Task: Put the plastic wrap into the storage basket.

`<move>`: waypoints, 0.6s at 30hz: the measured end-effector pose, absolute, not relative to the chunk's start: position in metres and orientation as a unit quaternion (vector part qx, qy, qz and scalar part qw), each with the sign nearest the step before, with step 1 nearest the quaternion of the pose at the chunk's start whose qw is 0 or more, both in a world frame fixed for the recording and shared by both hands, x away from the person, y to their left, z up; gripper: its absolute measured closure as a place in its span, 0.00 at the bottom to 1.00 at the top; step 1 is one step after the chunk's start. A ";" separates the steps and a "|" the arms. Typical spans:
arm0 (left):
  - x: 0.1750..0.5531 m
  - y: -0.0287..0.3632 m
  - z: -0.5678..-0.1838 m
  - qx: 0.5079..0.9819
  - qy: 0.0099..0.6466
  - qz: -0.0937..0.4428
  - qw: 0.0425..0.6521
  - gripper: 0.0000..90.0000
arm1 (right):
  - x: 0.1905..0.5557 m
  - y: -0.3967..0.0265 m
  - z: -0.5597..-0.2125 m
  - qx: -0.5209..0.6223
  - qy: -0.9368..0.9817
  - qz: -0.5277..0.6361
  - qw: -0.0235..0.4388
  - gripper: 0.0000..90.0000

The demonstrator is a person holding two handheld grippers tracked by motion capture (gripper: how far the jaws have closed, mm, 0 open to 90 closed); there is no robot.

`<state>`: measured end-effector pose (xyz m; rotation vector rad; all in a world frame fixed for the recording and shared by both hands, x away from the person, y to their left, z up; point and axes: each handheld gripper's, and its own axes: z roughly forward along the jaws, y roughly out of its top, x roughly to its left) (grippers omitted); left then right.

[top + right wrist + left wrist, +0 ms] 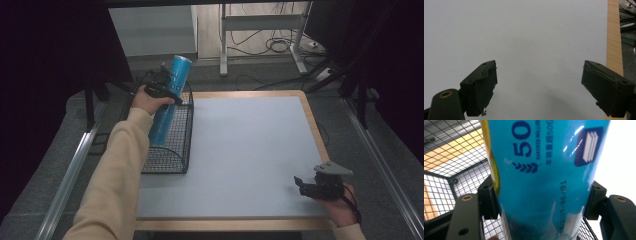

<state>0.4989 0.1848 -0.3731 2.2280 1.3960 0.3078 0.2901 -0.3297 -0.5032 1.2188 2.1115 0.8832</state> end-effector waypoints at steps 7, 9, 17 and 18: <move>0.503 0.181 -0.382 0.817 0.513 0.108 0.241 0.35 | 0.290 -0.330 -0.504 0.452 0.784 0.328 0.271 0.15; 0.504 0.180 -0.385 0.816 0.514 0.105 0.243 0.35 | 0.290 -0.330 -0.503 0.452 0.784 0.328 0.271 0.15; 0.509 0.177 -0.399 0.822 0.514 0.096 0.226 0.35 | 0.290 -0.330 -0.504 0.452 0.785 0.326 0.270 0.15; 0.510 0.177 -0.401 0.824 0.513 0.095 0.223 0.35 | 0.290 -0.330 -0.504 0.452 0.785 0.326 0.270 0.15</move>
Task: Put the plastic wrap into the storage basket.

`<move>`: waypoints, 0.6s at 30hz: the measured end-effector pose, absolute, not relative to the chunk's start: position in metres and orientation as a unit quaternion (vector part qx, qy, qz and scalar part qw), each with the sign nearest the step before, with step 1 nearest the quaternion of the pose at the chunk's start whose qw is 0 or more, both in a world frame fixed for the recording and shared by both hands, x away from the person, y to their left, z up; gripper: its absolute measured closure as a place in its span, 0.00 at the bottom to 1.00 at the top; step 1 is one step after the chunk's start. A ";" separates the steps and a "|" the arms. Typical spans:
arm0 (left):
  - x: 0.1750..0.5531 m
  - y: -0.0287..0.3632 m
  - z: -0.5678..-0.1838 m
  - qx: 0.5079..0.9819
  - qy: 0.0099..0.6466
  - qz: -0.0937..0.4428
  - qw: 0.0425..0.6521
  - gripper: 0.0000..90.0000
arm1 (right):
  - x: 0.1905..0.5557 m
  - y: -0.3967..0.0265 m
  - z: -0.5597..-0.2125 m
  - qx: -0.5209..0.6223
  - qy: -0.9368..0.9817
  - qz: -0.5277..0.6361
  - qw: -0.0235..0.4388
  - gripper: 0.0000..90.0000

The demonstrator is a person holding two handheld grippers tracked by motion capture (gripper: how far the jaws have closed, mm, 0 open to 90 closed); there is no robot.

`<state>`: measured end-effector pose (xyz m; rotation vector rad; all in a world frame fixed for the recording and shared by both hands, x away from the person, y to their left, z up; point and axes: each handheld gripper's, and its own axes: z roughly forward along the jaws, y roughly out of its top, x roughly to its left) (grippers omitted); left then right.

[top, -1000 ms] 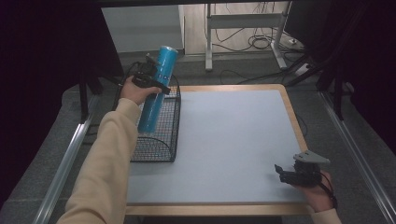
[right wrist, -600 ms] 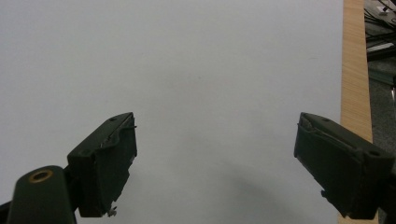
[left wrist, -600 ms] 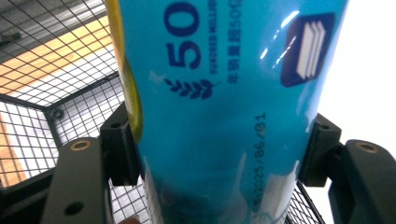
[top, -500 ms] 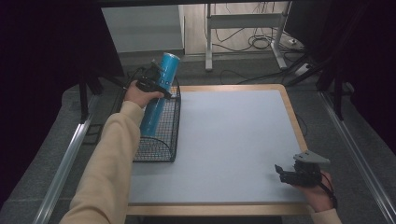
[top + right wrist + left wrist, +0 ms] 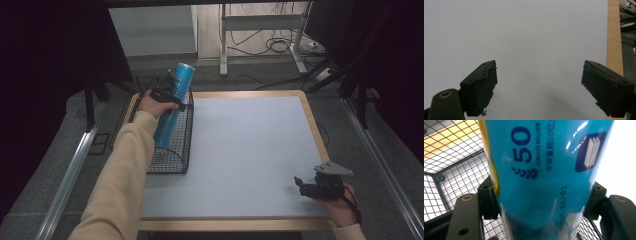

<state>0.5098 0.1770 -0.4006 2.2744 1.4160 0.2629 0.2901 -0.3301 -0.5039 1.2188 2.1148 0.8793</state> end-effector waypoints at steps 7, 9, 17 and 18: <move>0.513 0.174 -0.408 0.827 0.514 0.091 0.207 0.35 | 0.290 -0.330 -0.504 0.452 0.785 0.326 0.271 0.15; 0.515 0.173 -0.410 0.828 0.514 0.091 0.202 0.35 | 0.290 -0.330 -0.504 0.452 0.785 0.327 0.271 0.15; 0.521 0.171 -0.415 0.825 0.523 0.092 0.192 0.35 | 0.290 -0.330 -0.504 0.453 0.784 0.327 0.271 0.15; 0.522 0.171 -0.415 0.826 0.522 0.092 0.191 0.35 | 0.290 -0.330 -0.504 0.453 0.784 0.327 0.271 0.15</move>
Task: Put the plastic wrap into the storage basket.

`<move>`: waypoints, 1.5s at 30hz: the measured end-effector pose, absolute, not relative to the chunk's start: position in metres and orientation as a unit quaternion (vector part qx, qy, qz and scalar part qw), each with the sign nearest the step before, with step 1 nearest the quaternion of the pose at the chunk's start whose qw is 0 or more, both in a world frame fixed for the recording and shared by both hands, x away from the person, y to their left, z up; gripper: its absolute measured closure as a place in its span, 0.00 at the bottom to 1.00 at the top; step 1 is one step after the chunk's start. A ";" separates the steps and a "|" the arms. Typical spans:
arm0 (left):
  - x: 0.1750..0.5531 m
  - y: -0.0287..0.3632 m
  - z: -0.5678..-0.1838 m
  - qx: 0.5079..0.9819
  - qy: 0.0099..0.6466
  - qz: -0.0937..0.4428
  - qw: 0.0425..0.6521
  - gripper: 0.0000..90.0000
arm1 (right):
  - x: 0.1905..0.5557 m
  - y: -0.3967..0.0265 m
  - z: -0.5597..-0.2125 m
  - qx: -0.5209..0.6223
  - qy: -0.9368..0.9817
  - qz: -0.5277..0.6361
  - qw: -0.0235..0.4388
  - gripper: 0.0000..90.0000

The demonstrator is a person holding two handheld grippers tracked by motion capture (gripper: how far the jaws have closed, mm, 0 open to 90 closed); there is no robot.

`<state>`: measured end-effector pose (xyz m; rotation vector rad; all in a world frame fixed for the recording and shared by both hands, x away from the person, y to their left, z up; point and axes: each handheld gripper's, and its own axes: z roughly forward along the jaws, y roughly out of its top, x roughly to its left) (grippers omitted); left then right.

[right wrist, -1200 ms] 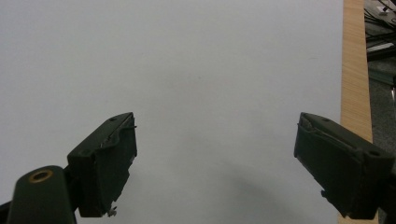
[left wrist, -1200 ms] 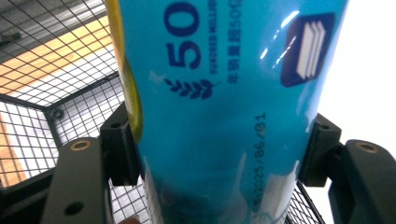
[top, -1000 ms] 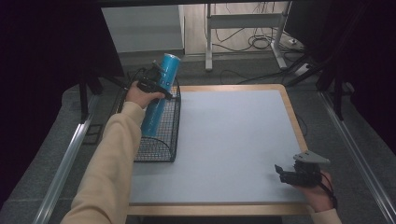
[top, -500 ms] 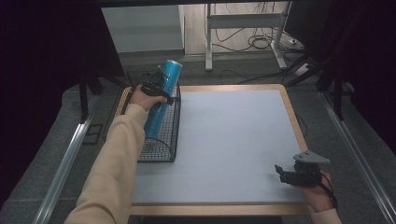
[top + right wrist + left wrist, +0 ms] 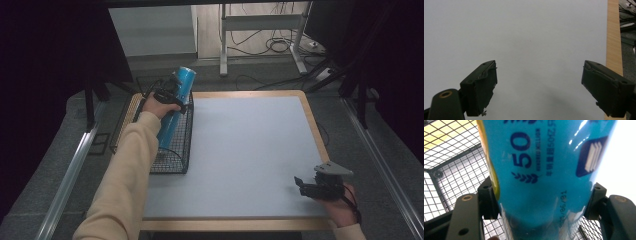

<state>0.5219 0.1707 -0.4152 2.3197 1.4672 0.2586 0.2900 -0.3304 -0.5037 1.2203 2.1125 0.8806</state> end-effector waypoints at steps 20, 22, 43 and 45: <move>0.534 0.167 -0.427 0.827 0.529 0.092 0.168 0.35 | 0.289 -0.330 -0.504 0.450 0.785 0.328 0.271 0.15; 0.534 0.167 -0.428 0.827 0.529 0.093 0.168 0.35 | 0.289 -0.330 -0.504 0.450 0.785 0.328 0.271 0.15; 0.534 0.165 -0.414 0.812 0.534 0.138 0.188 0.22 | 0.289 -0.329 -0.504 0.447 0.788 0.326 0.270 0.15; 0.533 0.166 -0.412 0.809 0.537 0.142 0.194 0.19 | 0.289 -0.329 -0.505 0.448 0.788 0.326 0.270 0.15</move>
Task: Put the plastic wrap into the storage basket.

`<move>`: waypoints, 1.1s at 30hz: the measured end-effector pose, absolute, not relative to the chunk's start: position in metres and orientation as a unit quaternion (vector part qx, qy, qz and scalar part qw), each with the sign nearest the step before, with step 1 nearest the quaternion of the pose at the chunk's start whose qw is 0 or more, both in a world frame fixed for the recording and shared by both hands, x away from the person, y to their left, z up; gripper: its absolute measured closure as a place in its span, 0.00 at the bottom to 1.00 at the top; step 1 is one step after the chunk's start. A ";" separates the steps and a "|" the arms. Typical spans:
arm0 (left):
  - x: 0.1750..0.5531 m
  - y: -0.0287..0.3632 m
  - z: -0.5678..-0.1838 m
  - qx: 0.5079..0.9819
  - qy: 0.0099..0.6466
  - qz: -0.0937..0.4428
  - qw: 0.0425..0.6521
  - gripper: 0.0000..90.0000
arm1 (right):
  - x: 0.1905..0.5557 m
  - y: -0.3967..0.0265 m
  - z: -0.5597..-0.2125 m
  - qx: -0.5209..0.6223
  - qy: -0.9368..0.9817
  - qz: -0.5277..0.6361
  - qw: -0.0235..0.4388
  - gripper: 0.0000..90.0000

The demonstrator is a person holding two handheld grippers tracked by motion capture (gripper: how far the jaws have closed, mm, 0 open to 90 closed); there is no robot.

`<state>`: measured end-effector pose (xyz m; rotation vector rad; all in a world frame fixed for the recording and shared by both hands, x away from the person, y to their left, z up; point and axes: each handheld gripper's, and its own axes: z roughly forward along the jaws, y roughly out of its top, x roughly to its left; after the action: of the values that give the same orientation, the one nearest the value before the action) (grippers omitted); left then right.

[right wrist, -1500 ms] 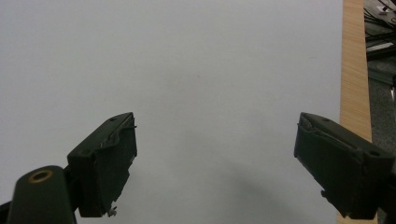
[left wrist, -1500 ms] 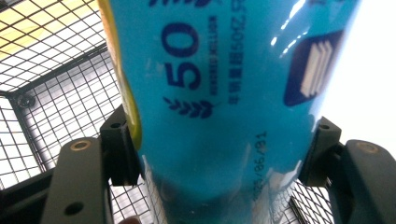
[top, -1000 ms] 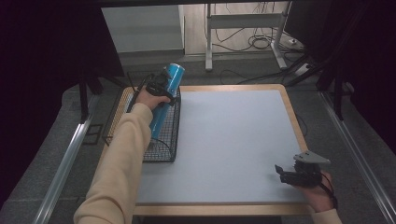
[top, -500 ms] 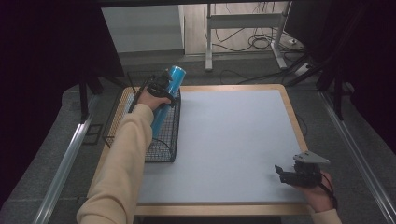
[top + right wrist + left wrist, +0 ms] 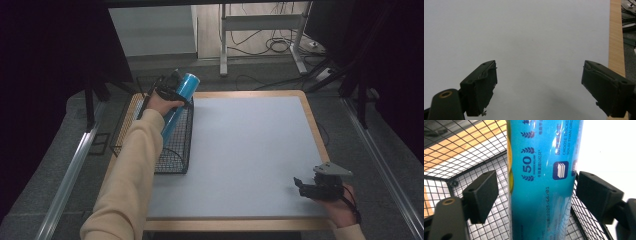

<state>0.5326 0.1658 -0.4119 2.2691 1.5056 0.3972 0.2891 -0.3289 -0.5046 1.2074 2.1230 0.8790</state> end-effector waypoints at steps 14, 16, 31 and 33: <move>0.510 0.175 -0.390 0.801 0.523 0.139 0.255 0.15 | 0.290 -0.332 -0.505 0.453 0.785 0.327 0.269 0.15; 0.505 0.177 -0.384 0.801 0.518 0.140 0.267 0.15 | 0.290 -0.332 -0.505 0.454 0.784 0.327 0.268 0.15; 0.438 0.188 -0.343 0.797 0.465 0.136 0.360 0.17 | 0.291 -0.327 -0.503 0.447 0.787 0.329 0.268 0.15; 0.424 0.188 -0.341 0.799 0.456 0.134 0.368 0.17 | 0.291 -0.326 -0.502 0.445 0.787 0.330 0.271 0.15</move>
<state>0.4242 0.1877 -0.3413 2.0527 1.1698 0.3443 0.2909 -0.3258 -0.5017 1.1995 2.1200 0.8896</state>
